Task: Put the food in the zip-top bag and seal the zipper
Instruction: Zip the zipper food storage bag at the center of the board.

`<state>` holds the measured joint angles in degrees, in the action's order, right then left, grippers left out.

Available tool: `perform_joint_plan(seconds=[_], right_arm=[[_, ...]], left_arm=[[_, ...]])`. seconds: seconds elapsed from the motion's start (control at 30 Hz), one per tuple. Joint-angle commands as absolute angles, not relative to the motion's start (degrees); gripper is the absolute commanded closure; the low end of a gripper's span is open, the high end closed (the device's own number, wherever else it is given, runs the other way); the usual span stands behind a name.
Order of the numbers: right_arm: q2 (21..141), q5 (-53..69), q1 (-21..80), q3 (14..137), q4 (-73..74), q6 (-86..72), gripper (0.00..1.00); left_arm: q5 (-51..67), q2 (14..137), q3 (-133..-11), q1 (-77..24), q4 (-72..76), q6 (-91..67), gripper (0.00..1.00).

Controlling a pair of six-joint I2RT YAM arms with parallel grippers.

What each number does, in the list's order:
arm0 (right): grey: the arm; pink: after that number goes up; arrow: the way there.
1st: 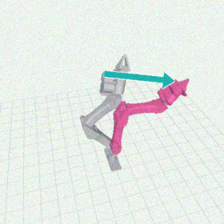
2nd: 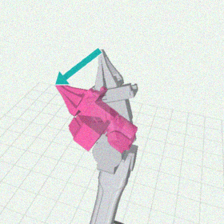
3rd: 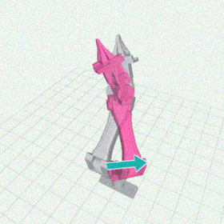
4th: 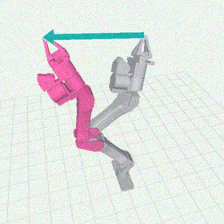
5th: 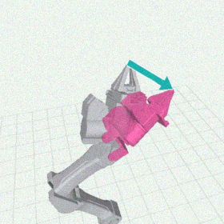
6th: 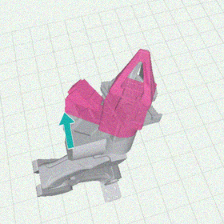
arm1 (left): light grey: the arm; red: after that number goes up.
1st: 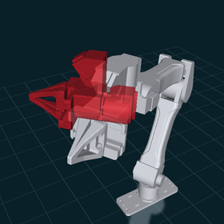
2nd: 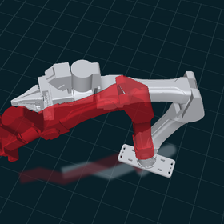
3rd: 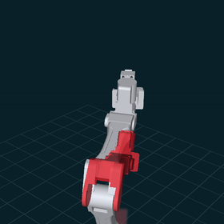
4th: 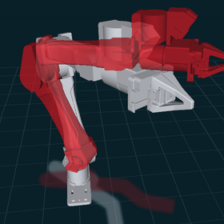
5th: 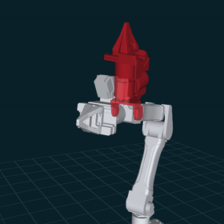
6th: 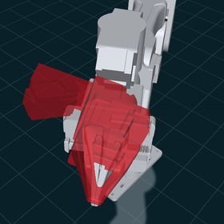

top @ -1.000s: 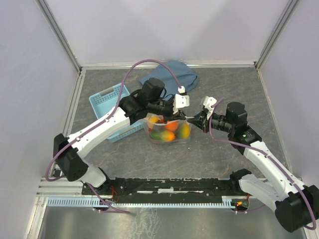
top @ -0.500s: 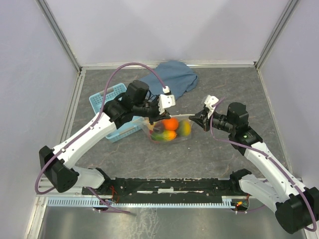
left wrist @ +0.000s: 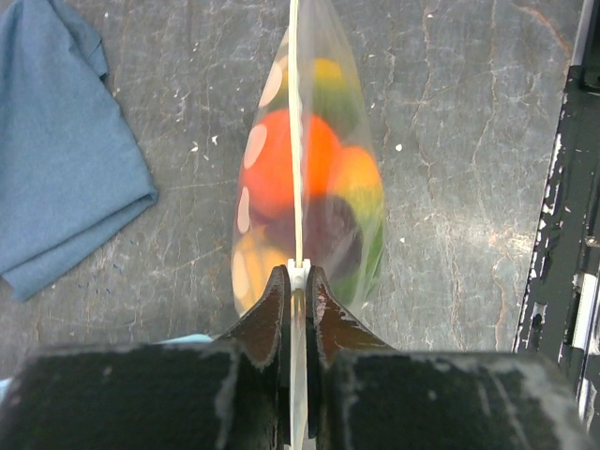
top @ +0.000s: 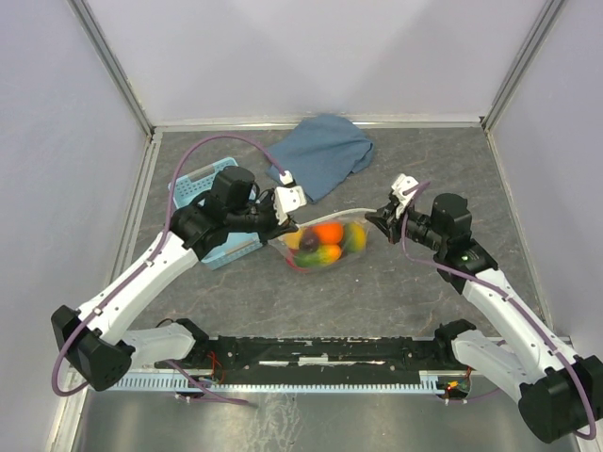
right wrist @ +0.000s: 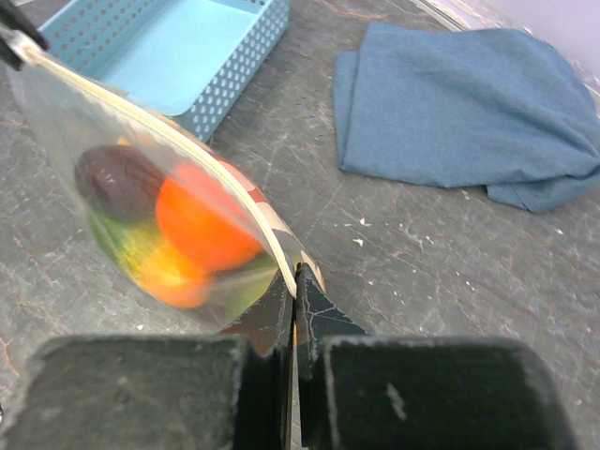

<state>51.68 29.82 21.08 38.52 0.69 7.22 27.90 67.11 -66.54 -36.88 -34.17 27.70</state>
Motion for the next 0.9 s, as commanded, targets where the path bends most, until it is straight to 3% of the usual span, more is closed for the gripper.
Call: perform_joint_plan(seconds=[0.0, 0.5, 0.87], right_arm=[[50.32, 21.65, 18.95, 38.76, -0.89, 4.62, 0.98], [50.66, 10.27, 14.51, 41.77, 2.62, -0.53, 0.98], [52.33, 6.81, 12.61, 44.71, 5.62, -2.80, 0.98]], left_arm=[[25.85, 63.67, -64.60, -35.01, -35.83, 25.02, 0.97], [23.98, 58.76, -59.69, -34.23, -33.35, 21.56, 0.97], [28.55, 59.62, -53.45, -34.30, -24.63, 6.83, 0.97]])
